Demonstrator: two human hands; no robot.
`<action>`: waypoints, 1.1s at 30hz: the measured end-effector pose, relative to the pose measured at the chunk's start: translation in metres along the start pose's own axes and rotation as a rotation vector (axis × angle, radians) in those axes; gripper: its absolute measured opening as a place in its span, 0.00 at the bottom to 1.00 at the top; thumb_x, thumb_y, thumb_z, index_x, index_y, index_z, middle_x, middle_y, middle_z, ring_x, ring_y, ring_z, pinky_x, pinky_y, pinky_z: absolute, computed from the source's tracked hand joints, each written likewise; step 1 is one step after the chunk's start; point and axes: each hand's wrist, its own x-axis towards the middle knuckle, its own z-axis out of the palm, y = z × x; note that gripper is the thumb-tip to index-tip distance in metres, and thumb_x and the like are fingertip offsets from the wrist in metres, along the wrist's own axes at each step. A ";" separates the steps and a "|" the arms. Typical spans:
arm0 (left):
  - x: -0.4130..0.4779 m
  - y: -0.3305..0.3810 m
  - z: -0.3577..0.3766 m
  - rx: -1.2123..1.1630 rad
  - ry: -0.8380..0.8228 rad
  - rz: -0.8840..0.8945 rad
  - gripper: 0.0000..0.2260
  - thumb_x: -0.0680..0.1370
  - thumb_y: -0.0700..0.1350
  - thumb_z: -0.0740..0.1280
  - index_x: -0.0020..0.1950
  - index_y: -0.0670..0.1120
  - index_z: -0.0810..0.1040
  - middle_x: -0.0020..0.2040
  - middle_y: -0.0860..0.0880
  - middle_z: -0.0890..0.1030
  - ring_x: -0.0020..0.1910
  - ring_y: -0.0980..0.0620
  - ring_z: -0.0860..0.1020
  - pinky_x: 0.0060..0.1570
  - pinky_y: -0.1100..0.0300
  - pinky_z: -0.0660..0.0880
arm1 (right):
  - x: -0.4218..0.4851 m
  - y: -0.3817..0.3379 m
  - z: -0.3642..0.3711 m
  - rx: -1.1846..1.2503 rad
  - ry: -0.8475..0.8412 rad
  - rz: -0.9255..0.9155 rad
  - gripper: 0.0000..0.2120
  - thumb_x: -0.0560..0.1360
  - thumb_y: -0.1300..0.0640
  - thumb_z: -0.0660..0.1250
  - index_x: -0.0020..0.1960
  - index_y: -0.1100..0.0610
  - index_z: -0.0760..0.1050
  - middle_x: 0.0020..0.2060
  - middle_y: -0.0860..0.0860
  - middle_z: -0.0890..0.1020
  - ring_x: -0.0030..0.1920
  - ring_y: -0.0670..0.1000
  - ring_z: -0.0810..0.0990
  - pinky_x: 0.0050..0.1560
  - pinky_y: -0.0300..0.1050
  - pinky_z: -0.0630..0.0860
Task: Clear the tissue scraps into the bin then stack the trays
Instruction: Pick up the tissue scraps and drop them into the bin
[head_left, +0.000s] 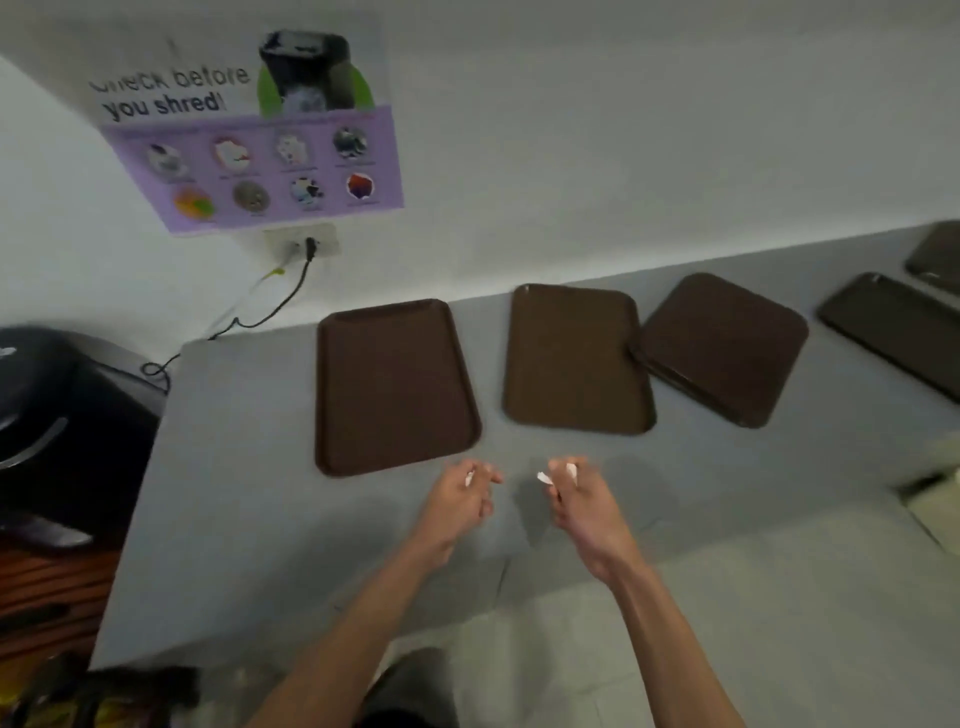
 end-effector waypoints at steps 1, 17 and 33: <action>-0.001 0.006 0.025 0.007 -0.030 -0.003 0.13 0.87 0.44 0.59 0.51 0.40 0.79 0.31 0.49 0.72 0.27 0.57 0.70 0.28 0.67 0.66 | -0.004 0.003 -0.025 0.020 0.029 0.006 0.11 0.88 0.50 0.60 0.49 0.53 0.72 0.34 0.46 0.70 0.31 0.42 0.67 0.31 0.37 0.65; 0.101 0.103 0.387 0.222 -0.417 -0.007 0.21 0.87 0.54 0.56 0.39 0.44 0.72 0.23 0.51 0.66 0.20 0.55 0.62 0.23 0.64 0.57 | 0.008 -0.003 -0.372 0.218 0.449 -0.023 0.20 0.87 0.42 0.59 0.40 0.50 0.63 0.32 0.46 0.61 0.30 0.47 0.58 0.29 0.42 0.60; 0.184 0.178 0.752 0.137 -0.753 -0.087 0.09 0.76 0.50 0.59 0.49 0.46 0.72 0.32 0.50 0.68 0.26 0.55 0.62 0.27 0.62 0.53 | 0.057 0.001 -0.698 0.290 0.870 0.129 0.08 0.77 0.60 0.61 0.49 0.52 0.61 0.38 0.52 0.70 0.34 0.47 0.62 0.34 0.45 0.62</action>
